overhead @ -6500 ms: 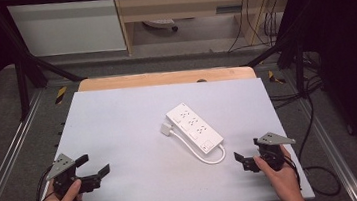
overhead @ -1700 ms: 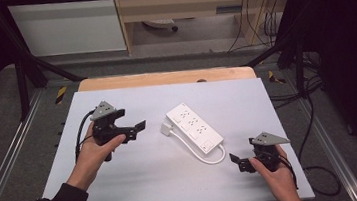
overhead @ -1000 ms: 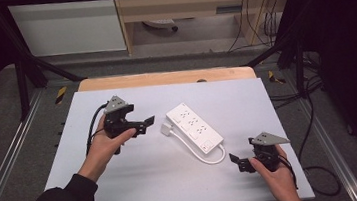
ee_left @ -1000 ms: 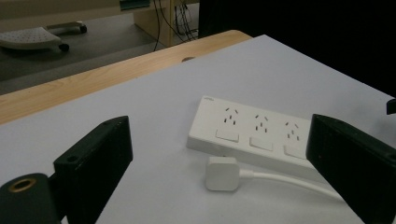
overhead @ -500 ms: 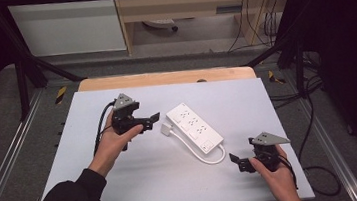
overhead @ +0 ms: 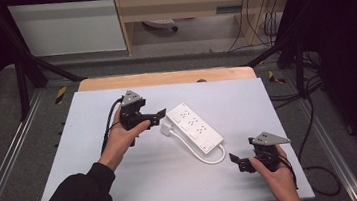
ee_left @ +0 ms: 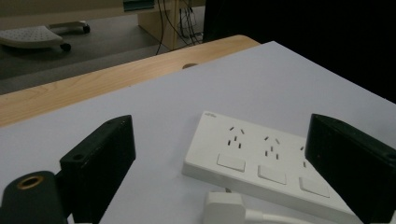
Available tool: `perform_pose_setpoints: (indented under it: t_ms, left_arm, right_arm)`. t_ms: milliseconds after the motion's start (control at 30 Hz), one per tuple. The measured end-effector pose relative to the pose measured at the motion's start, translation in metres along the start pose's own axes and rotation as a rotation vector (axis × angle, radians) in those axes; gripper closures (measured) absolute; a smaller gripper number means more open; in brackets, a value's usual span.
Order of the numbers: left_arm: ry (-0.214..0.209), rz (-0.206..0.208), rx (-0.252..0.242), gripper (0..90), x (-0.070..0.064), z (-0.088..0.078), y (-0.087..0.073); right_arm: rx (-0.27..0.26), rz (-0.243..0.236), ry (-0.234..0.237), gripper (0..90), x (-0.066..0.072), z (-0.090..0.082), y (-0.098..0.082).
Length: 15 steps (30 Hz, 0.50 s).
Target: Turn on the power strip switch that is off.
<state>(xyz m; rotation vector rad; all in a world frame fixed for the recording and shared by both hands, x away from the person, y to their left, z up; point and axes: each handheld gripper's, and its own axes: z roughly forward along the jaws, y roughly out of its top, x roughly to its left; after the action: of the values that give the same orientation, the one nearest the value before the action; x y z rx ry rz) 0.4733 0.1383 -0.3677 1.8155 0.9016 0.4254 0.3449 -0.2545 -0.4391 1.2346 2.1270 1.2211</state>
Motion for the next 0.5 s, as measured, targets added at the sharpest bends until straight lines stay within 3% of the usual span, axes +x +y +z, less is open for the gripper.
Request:
perform_pose_setpoints:
  t_ms: [500]
  left_arm:
    - [-0.004, 0.021, 0.011, 9.9, -0.005, 0.015, 0.000]
  right_arm:
    - [0.001, 0.008, -0.001, 3.4, -0.001, 0.001, 0.000]
